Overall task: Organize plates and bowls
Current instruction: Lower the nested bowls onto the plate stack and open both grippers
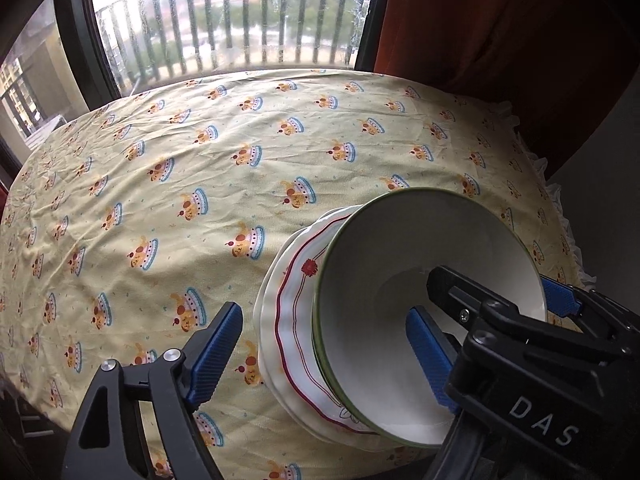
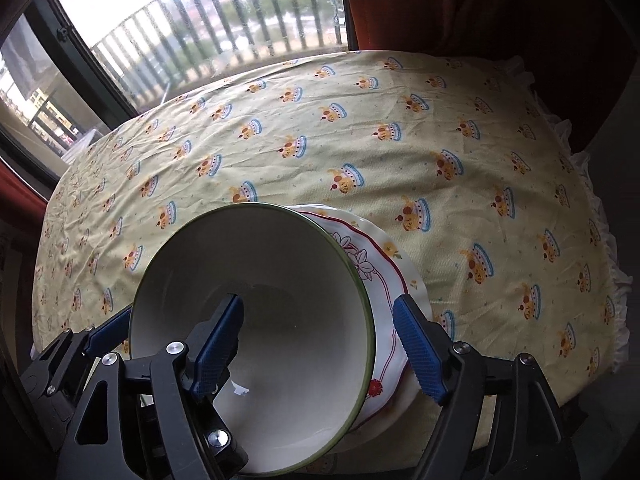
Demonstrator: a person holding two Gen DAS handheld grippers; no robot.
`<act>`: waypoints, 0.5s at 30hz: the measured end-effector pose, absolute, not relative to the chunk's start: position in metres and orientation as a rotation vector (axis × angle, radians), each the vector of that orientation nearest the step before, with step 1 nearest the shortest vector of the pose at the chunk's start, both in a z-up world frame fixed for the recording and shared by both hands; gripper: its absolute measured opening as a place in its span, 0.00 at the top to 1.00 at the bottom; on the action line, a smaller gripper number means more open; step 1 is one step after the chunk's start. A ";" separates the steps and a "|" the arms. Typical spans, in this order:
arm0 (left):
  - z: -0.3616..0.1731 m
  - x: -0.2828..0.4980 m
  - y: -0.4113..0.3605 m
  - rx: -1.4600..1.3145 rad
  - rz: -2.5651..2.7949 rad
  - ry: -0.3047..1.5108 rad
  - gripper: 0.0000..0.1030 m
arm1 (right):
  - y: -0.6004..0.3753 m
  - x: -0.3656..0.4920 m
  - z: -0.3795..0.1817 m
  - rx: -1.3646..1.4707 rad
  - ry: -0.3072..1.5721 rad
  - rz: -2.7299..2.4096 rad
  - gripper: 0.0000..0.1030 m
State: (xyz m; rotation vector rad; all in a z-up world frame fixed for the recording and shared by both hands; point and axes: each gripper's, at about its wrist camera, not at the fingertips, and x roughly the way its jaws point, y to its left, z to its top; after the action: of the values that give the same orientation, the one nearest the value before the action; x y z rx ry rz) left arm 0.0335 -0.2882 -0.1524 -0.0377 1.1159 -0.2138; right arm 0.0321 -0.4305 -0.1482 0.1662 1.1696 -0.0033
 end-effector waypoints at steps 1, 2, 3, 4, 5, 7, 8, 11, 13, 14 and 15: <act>-0.147 0.032 -0.285 -0.038 -0.208 1.087 0.15 | -0.430 0.031 -0.143 0.170 1.162 -0.029 0.22; -0.142 0.031 -0.281 -0.038 -0.205 1.061 0.13 | -0.429 0.029 -0.138 0.173 1.151 -0.054 0.23; -0.136 0.030 -0.277 -0.038 -0.208 1.035 0.12 | -0.427 0.027 -0.131 0.171 1.132 -0.074 0.23; -0.129 0.028 -0.273 -0.041 -0.215 1.006 0.12 | -0.425 0.025 -0.124 0.165 1.108 -0.094 0.23; -0.124 0.026 -0.268 -0.047 -0.222 0.978 0.11 | -0.422 0.022 -0.116 0.160 1.083 -0.117 0.23; -0.114 0.023 -0.258 -0.054 -0.236 0.935 0.09 | -0.414 0.016 -0.101 0.144 1.028 -0.148 0.23; -0.110 0.022 -0.253 -0.056 -0.243 0.918 0.09 | -0.408 0.013 -0.094 0.131 1.007 -0.160 0.23; -0.101 0.014 -0.232 -0.047 -0.265 0.873 0.09 | -0.387 0.003 -0.079 0.097 0.946 -0.177 0.22; -0.098 0.006 -0.218 -0.022 -0.274 0.843 0.07 | -0.371 -0.004 -0.075 0.088 0.921 -0.181 0.21; -0.097 0.003 -0.209 -0.005 -0.261 0.830 0.05 | -0.363 -0.006 -0.076 0.086 0.920 -0.181 0.20; -0.098 -0.001 -0.201 0.012 -0.248 0.816 0.02 | -0.354 -0.008 -0.077 0.086 0.924 -0.186 0.20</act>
State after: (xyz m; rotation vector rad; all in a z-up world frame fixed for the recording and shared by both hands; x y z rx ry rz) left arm -0.0012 -0.2010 -0.0977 0.0117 0.8156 -0.2476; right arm -0.0084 -0.3544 -0.0770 0.0864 0.9236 -0.1860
